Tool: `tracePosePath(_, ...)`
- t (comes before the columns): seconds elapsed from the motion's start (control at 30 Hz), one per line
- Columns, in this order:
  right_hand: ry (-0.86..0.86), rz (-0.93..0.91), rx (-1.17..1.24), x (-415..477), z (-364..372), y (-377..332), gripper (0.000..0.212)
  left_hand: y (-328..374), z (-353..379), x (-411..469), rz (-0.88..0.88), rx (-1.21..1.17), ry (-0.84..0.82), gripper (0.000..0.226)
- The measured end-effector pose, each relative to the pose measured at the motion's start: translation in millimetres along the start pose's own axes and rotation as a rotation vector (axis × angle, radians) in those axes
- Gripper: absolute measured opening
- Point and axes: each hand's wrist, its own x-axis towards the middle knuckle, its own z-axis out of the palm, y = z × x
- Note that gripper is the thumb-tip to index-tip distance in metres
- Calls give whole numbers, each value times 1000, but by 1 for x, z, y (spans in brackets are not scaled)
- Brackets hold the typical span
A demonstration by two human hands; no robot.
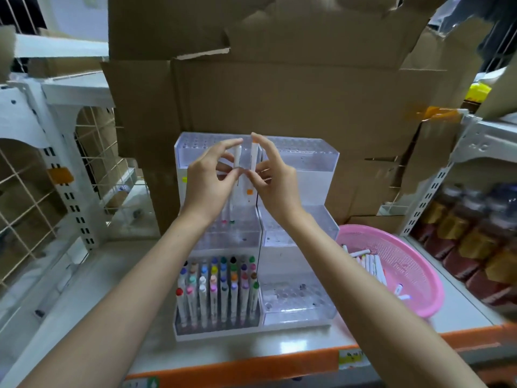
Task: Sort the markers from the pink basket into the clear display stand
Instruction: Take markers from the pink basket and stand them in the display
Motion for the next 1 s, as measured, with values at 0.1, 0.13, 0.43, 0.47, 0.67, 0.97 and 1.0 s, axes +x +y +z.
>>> tracePosePath(0.1,31,3,-5,-1,0,4,59,-4,4,2,2,-29,-10,49)
tracePosePath(0.13,33,1,-9,-1,0,5,58,-5,5,2,2,-35,-17,49)
tracePosePath(0.43,18,10,-16,-2,5,11,60,-13,8,0,6,-17,-22,44)
tracePosePath(0.47,18,19,-11,-2,5,12,60,-14,7,0,15,2,-26,42)
tracePosePath(0.67,6,22,-9,-6,6,14,59,-12,4,4,21,63,-62,34)
tracePosePath(0.97,2,17,-27,-8,6,15,57,-10,7,5,11,58,-65,24)
tracePosePath(1.0,0,15,-32,-8,6,15,57,-11,7,6,11,64,-67,22)
